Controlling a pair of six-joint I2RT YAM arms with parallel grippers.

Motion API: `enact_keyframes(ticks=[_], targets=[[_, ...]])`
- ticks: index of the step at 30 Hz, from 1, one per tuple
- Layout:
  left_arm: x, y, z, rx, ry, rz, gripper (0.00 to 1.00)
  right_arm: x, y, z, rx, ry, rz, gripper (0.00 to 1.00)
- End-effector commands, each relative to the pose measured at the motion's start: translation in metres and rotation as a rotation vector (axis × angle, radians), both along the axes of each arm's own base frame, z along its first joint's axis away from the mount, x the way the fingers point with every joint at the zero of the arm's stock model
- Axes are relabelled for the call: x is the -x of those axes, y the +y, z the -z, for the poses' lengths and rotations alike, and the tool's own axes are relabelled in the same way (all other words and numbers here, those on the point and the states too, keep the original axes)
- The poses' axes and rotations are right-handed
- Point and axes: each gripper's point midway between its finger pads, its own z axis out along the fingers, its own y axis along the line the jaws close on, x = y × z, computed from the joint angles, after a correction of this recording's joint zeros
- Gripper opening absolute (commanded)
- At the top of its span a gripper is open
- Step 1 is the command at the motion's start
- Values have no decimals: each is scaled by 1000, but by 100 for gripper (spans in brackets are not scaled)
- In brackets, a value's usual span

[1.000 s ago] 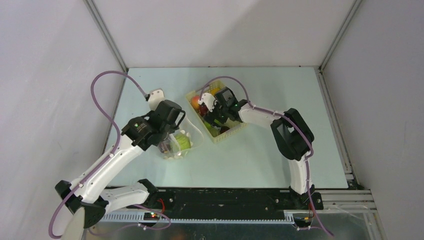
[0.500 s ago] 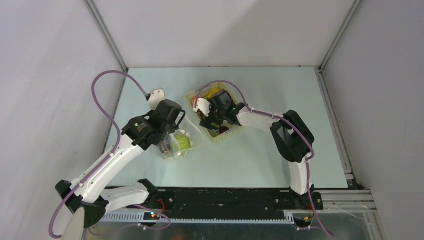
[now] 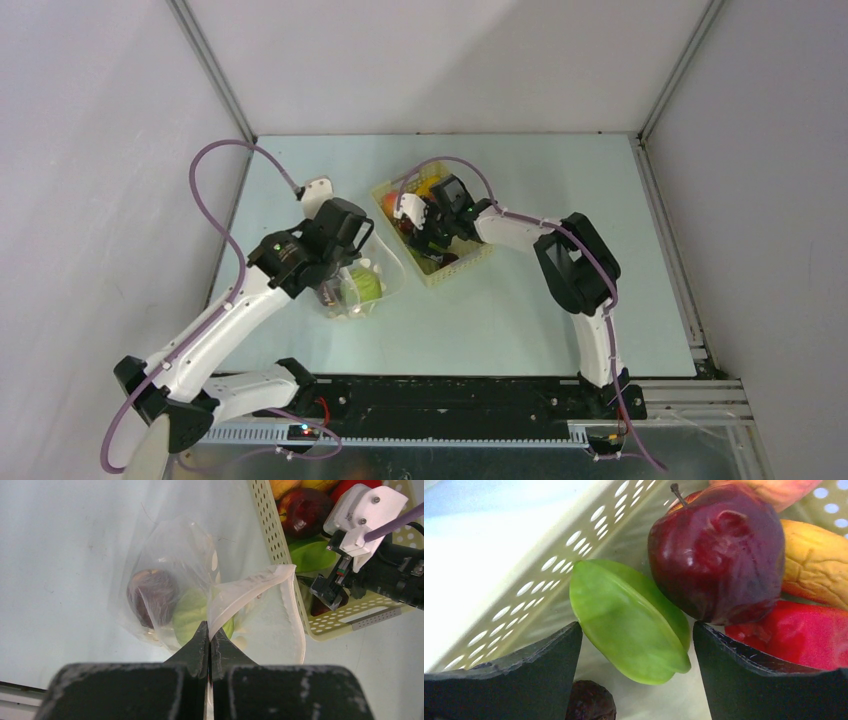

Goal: Place the food in the zip-top bag and seal the zipper
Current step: Pick up the fake fruit from the bin, then place the fake fruit in the zipper food storage bag.

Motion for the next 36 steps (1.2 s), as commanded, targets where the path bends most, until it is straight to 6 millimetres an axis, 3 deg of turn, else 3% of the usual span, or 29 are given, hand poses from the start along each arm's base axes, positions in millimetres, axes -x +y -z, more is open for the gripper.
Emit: enact_keyframes(ticks=[1,4,11,22,27,35,36], targets=[[-5,0,-5,1,-17,-6,0,-2,13,-5,-37,18,-28,84],[-5,1,-5,1,-17,-8,0,-2,13,-4,-40,28,-25,77],[-5,0,-5,4,-13,-4,0,2,5,-12,-51,51,-18,52],[-5,-4,-13,38,-32,9,0,13,-16,-81,-147,-4,20,37],[-5,-11,-17,69,-35,27,0,22,-29,-109,-191,-24,69,36],[-7,-28,-23,151,-43,72,0,40,-49,-153,-367,-18,278,31],[-6,-31,-24,164,-41,84,0,47,-50,-169,-424,-5,307,31]])
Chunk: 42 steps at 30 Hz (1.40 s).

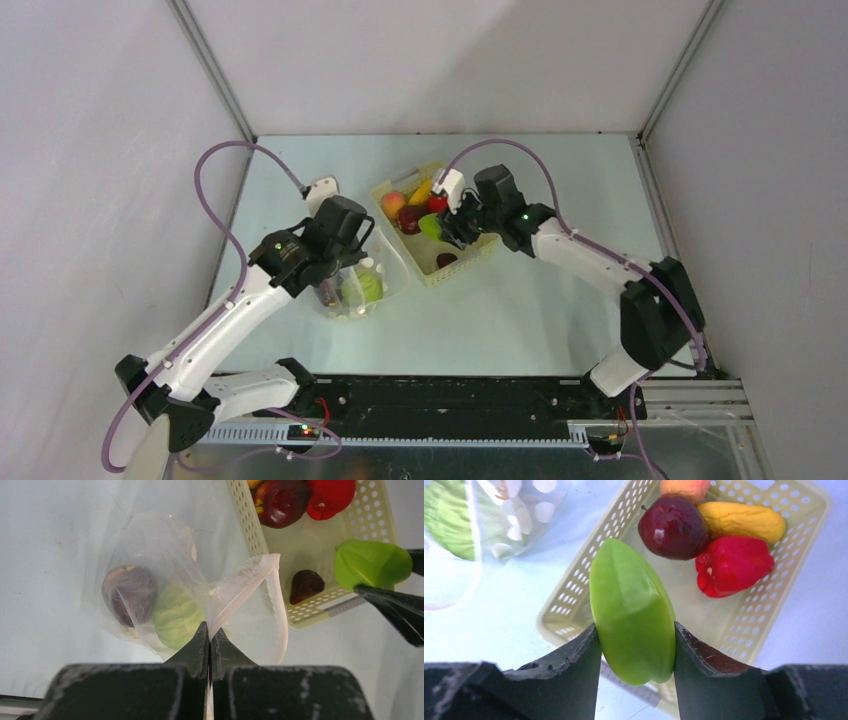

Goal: Place the food in the zip-top bag and seal the zipper
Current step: Place the fake fruit in the zipper food storage bag.

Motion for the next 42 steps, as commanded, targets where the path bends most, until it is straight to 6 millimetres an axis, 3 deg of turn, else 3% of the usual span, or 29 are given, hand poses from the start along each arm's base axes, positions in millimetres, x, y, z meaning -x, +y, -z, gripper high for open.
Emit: enact_keyframes(ticks=[1,3,7,10,14,20,27,32,42], targets=[[-6,-17,-26,109,-62,41,0,14,-2,-54,-219,-3,129,31],[-6,-22,-25,127,-57,59,0,35,-4,-82,-326,30,152,31],[-4,-29,-26,152,-52,77,0,74,1,-105,-419,75,142,30],[-3,-37,-28,177,-56,106,0,104,16,-119,-467,111,102,30],[0,-48,-26,212,-43,147,0,124,34,-121,-527,216,138,31],[6,-40,-24,210,-47,127,0,123,51,-92,-522,324,310,31],[8,-40,-16,213,-30,130,0,139,74,-72,-505,406,304,38],[9,-47,-15,235,-27,154,0,129,74,-54,-476,400,386,46],[10,-58,-18,274,-31,202,0,122,89,-45,-468,414,393,59]])
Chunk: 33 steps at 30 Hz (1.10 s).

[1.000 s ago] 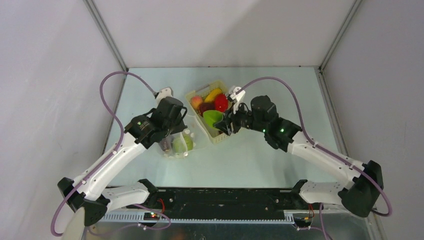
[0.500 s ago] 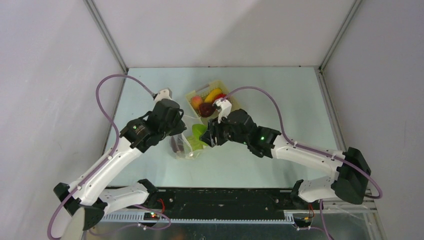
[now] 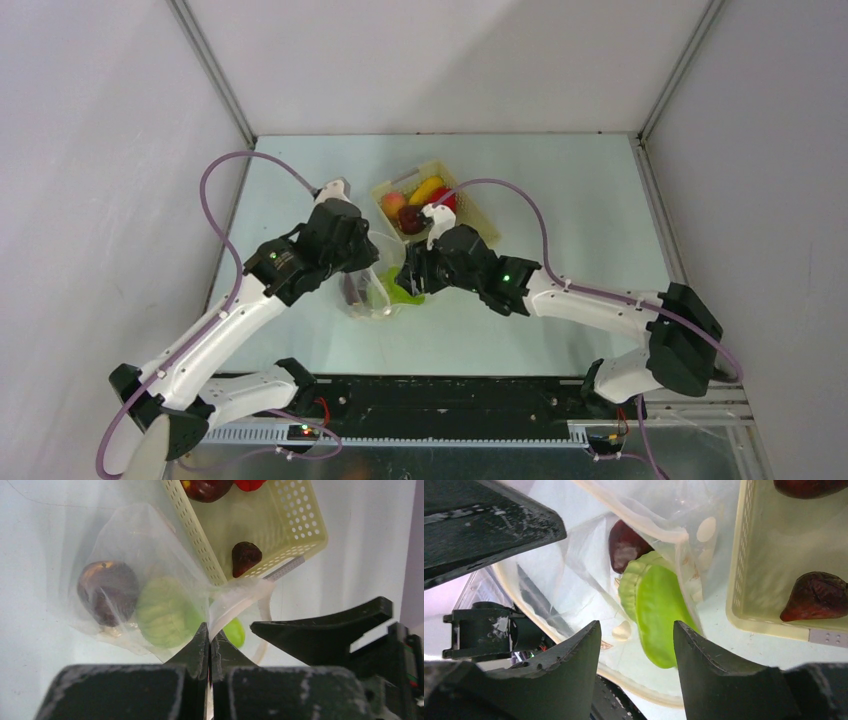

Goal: Place the food in the zip-top bag and seal the zipper
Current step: Place the fake fruit in the zipper food storage bag, then pick up the fake fruit from the bin.

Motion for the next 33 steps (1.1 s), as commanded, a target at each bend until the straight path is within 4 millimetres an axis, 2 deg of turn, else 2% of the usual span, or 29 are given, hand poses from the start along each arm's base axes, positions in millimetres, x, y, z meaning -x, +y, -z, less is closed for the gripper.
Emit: enact_keyframes(ticks=[1,7,11,13,15,16,18,21,24,25,28,33], targets=[[-1,-10,-11,54,-34,31,0,-11,19,-17,-57,-19,18,60],[0,-7,-11,50,-33,24,0,-10,30,-16,-65,1,-1,63],[2,0,-11,36,-39,5,0,-8,24,-33,-78,-40,-7,69],[2,4,-11,23,-40,-8,0,-8,13,-49,-79,-83,3,74],[2,9,-12,9,-44,-27,0,-9,-4,-73,-90,-139,34,79],[1,11,-14,2,-51,-40,0,-11,-15,-79,-73,-172,62,88],[1,17,-16,-13,-56,-63,0,-15,-35,-95,-63,-221,111,98],[0,31,-22,-47,-72,-116,0,-22,-62,-113,-68,-278,146,99],[-2,42,-27,-82,-81,-159,0,-41,-90,-113,-55,-268,225,100],[-2,49,-30,-102,-85,-183,0,-43,-94,-113,-58,-254,229,99],[-2,62,-33,-140,-87,-225,0,-66,-114,-107,-44,-237,291,100],[-9,81,-44,-180,-119,-295,0,-99,-120,-80,17,-214,340,99]])
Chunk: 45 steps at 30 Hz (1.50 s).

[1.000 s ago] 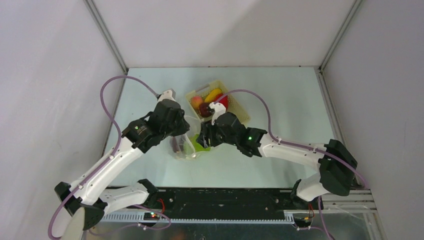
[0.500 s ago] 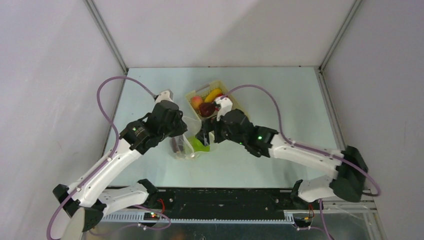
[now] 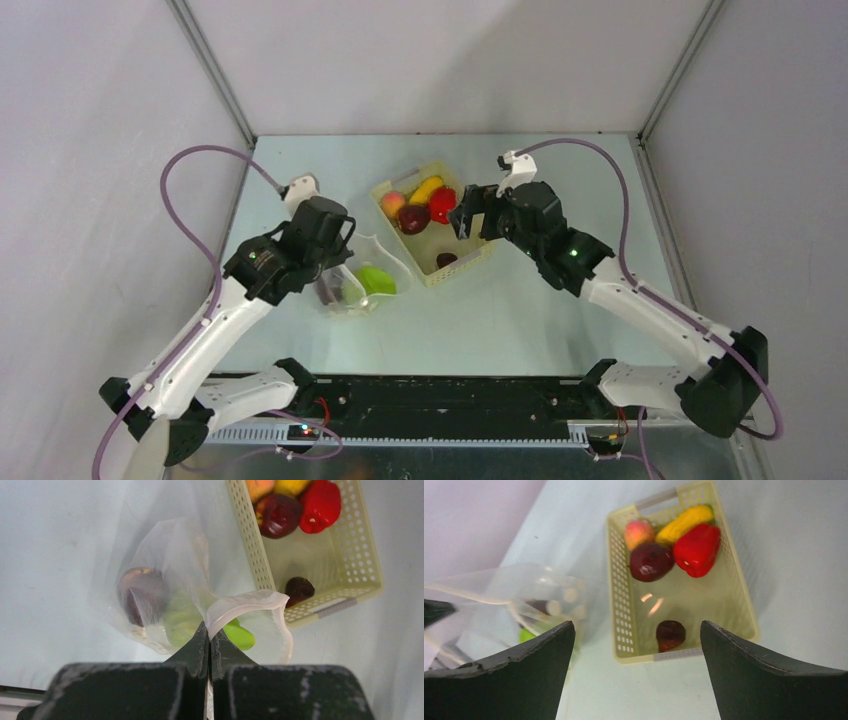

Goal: Place the food in the zip-top bag and seal the zipper
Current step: Pick up the fake fruit from the bin.

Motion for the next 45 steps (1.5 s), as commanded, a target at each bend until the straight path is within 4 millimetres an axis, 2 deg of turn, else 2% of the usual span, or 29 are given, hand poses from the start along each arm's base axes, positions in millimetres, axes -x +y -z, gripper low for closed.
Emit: enact_keyframes(ticks=[1,3,8,10,11,12,14,18,25,35,40,45], targets=[[-11,24,-27,-35,-89,-103,0,-24,-1,20,49,27,20,99],[-14,27,-29,-47,-96,-109,0,-37,6,41,78,53,16,99],[-19,25,-21,-74,-76,-98,0,-61,29,64,105,78,-45,99],[-21,26,-18,-86,-65,-97,0,-71,40,89,161,117,-82,99],[-21,26,-16,-91,-60,-97,0,-75,43,87,180,123,-92,99],[-22,25,-14,-97,-53,-96,0,-84,48,94,202,137,-97,99],[-23,24,-11,-100,-43,-94,0,-88,53,110,256,194,-141,98],[-25,21,-2,-91,-32,-83,0,-85,59,144,352,334,-216,92],[-21,27,9,-103,-14,-90,0,-78,56,178,436,449,-231,89],[-18,30,12,-98,-14,-88,0,-83,47,211,601,459,-184,88],[-17,30,14,-97,-12,-89,0,-77,48,227,662,475,-184,88],[-18,30,16,-95,-11,-88,0,-68,52,234,678,494,-211,86]])
